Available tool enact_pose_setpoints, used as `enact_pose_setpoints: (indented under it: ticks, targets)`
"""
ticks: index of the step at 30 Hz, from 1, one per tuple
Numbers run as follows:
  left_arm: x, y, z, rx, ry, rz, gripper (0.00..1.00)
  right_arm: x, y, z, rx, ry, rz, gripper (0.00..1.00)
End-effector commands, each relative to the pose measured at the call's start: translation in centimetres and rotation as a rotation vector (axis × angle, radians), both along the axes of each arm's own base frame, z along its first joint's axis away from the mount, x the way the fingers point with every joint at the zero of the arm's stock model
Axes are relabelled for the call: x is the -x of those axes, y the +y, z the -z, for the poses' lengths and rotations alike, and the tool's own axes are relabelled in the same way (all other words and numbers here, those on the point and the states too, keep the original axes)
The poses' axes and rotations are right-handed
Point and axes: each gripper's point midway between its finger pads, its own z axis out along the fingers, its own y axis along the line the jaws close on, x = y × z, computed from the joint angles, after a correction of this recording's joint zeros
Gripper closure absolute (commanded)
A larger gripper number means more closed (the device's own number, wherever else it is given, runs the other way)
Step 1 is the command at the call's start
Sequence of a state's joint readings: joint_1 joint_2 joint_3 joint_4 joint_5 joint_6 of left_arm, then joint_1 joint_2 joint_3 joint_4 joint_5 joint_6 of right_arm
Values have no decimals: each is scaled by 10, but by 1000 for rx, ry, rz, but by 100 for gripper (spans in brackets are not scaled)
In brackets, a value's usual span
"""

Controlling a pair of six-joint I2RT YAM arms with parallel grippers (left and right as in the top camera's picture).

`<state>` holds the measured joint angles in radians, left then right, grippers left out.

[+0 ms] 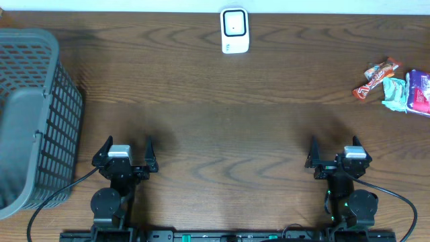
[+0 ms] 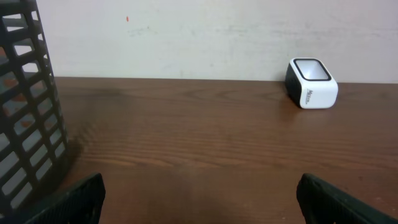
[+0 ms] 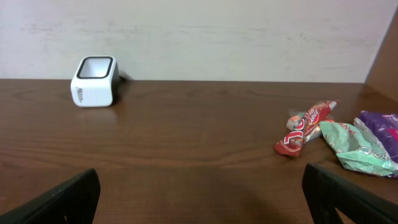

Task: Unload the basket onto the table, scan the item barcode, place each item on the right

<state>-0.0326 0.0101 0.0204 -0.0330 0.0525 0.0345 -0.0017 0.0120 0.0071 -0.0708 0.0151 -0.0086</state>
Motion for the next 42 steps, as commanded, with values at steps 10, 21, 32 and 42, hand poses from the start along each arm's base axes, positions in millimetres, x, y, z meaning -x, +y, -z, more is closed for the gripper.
enact_pose_setpoints:
  ticks: [10,21,32,42]
  targets:
    - [1,4,16,-13,47,-17,2,0,-1,1,7,1,3,1]
    - [1,4,16,-13,48,-17,2,0,-1,0,7,-1,4,1]
    - [1,4,16,-13,47,-17,2,0,-2,1,0,0,8,1]
    - [1,4,16,-13,47,-17,2,0,0,1,-16,0,-2,1]
